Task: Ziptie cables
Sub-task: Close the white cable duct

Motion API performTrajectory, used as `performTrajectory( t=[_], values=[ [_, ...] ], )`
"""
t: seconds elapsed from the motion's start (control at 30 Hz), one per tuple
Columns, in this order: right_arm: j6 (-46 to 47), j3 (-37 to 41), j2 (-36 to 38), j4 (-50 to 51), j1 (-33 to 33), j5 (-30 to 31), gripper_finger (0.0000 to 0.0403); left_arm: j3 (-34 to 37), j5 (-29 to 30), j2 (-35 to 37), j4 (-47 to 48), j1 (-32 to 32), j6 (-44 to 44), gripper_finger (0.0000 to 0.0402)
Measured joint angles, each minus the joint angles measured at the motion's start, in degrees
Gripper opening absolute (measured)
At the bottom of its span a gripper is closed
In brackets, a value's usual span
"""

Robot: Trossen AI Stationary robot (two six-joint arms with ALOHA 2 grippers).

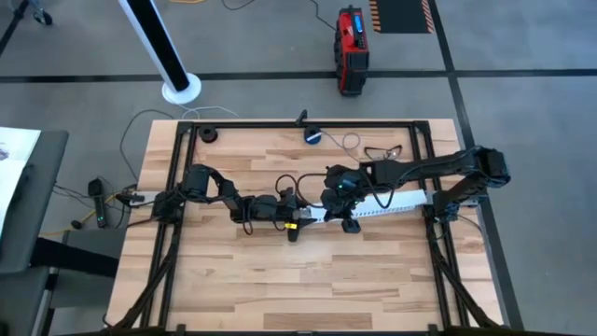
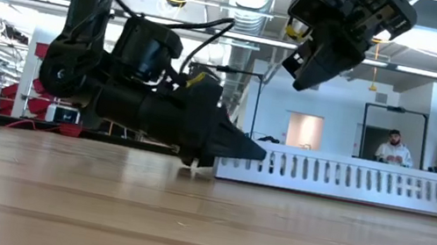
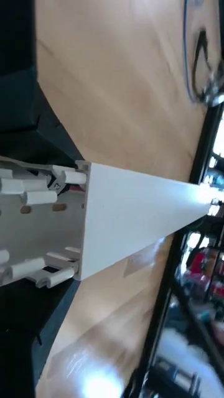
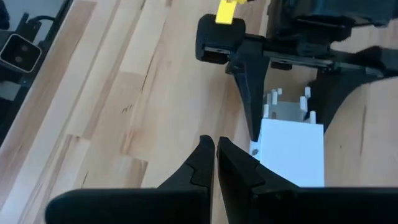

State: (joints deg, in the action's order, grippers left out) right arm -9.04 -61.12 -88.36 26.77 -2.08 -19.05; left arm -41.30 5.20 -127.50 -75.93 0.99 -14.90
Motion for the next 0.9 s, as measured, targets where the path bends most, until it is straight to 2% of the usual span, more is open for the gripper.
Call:
performTrajectory(
  t=[0.07,0.2,0.37,0.5,0.67,0.9],
  values=[
    [0.00,0.00,-0.02,0.85,0.25,0.04,0.0017,-1.05,-2.11,0.06,2.45,-0.04,1.94,0.0243],
    [0.02,0.00,-0.04,2.99,0.42,0.13,0.0017,-2.98,-2.17,0.33,7.55,0.38,7.14,0.0243],
    [0.02,0.46,-0.04,4.78,0.83,0.36,0.0017,-3.62,-0.81,0.24,8.34,0.52,5.69,0.0243],
    [-0.22,0.48,-0.04,6.05,1.39,3.07,0.0017,-3.16,1.52,0.37,10.33,0.21,-2.20,0.0243],
    [-2.05,0.48,-0.04,7.67,1.71,6.21,0.0017,-1.64,-4.79,0.81,9.73,-1.25,-7.23,0.0243],
    [-3.50,0.48,-0.04,5.52,0.75,8.52,0.0017,-0.74,-10.43,2.98,10.59,-1.33,-7.91,0.0243]
  ],
)
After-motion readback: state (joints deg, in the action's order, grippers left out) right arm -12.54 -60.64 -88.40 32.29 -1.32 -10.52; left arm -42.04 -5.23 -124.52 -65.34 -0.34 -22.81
